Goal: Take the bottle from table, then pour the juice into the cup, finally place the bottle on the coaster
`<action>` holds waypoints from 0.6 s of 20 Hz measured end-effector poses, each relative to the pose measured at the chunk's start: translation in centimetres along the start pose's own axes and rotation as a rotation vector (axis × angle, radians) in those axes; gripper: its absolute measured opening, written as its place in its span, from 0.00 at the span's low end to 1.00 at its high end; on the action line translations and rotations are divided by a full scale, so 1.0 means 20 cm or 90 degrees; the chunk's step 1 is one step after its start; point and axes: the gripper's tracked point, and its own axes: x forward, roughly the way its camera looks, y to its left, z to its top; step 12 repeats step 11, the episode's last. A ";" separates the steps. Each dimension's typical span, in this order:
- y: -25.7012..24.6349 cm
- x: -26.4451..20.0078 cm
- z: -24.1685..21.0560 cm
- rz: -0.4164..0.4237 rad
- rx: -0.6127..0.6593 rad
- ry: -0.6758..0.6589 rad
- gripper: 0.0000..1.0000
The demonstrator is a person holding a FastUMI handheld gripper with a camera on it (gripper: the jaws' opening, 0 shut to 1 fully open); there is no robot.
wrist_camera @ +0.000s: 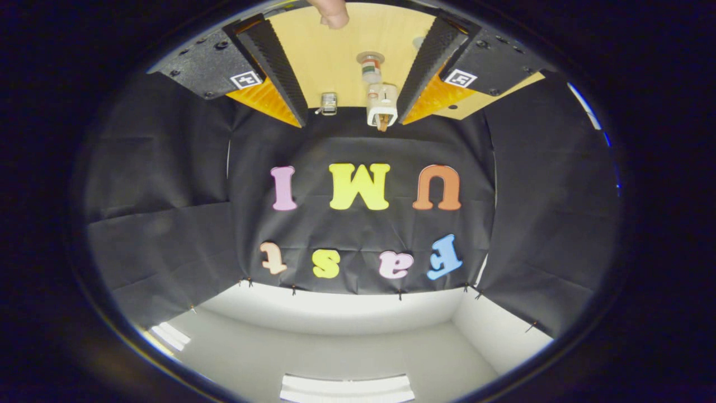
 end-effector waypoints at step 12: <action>0.00 -0.05 0.06 0.001 -0.002 0.001 1.00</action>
